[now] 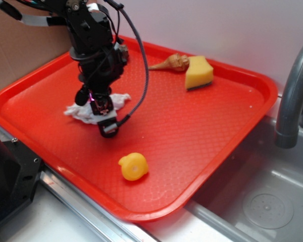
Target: Grab the white paper.
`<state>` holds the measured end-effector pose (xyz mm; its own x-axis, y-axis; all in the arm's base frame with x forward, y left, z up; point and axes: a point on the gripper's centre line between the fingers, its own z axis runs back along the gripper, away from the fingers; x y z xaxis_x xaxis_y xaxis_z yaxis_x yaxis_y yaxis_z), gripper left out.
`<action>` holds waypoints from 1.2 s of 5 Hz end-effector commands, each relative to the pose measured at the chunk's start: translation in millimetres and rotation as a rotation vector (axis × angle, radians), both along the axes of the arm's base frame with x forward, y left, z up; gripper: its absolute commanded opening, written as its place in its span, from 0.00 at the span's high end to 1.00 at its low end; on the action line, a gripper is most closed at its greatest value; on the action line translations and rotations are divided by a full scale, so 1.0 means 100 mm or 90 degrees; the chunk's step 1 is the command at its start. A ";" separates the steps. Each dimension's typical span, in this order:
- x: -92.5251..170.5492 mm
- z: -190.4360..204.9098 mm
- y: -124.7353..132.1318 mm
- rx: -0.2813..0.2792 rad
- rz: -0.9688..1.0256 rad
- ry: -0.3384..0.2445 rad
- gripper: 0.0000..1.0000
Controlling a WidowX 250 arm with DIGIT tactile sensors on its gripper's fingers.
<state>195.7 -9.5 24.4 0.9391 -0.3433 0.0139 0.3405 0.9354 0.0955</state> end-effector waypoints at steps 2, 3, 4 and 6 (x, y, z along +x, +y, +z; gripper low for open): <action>0.18 0.14 -0.02 -0.013 0.078 -0.033 1.00; 0.19 0.25 -0.01 0.001 0.088 -0.052 1.00; -0.11 0.75 0.01 0.031 0.139 -0.116 1.00; -0.34 1.75 -0.43 0.015 0.398 -0.150 1.00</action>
<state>151.9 -41.8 193.6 0.9465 0.2453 0.2099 -0.2790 0.9485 0.1497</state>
